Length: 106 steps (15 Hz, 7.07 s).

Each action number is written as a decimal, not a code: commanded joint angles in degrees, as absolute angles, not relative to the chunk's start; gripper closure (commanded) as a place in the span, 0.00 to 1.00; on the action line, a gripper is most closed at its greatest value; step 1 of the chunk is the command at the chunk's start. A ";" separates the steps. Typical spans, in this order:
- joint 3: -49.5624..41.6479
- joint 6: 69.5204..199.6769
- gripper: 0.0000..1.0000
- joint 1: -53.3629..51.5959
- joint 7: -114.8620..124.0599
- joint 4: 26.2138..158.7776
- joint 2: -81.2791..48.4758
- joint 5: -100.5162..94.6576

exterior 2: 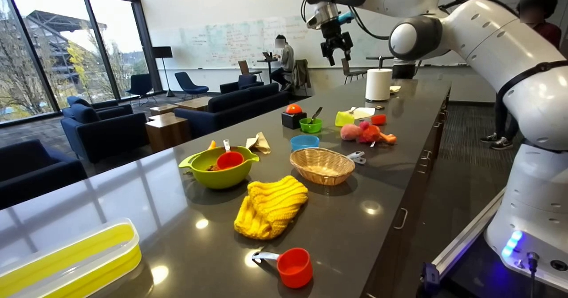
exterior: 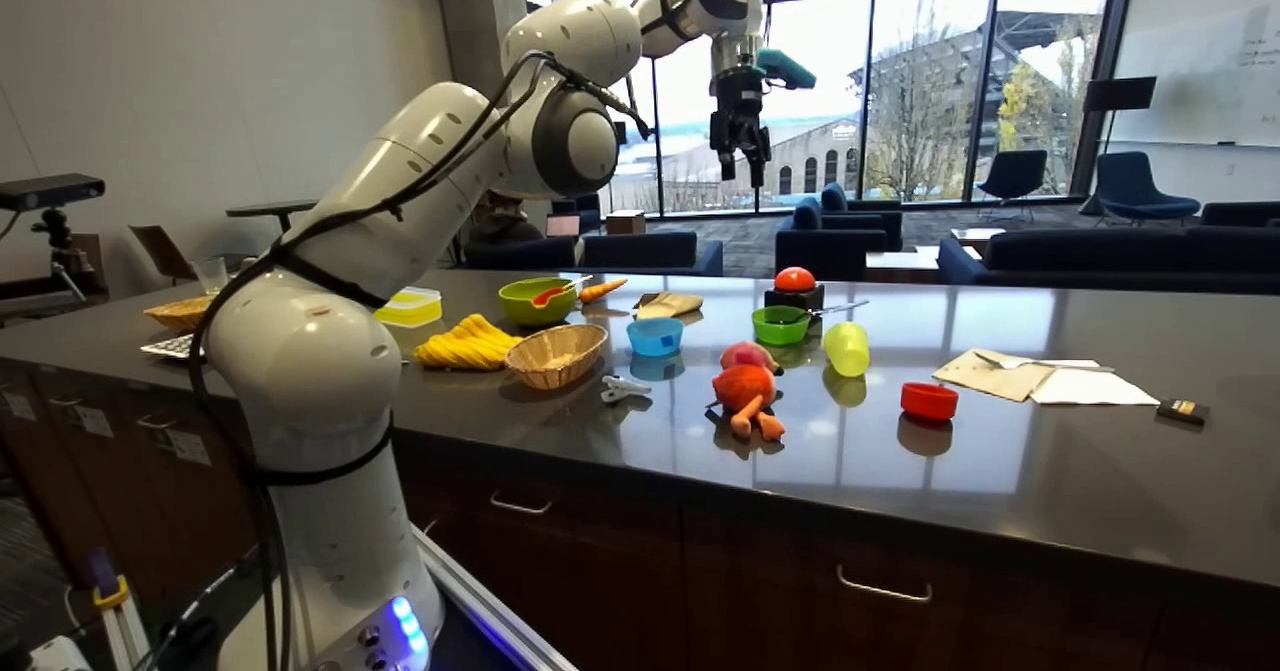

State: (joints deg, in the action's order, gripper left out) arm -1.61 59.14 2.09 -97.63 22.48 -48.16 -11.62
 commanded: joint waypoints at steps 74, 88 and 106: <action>125.35 21.27 0.00 4.24 -138.68 17.95 -69.12 1.10; 83.41 17.50 0.00 10.57 -147.90 20.88 -57.31 -4.31; 61.60 15.84 0.00 25.34 -135.16 41.89 -52.98 -15.81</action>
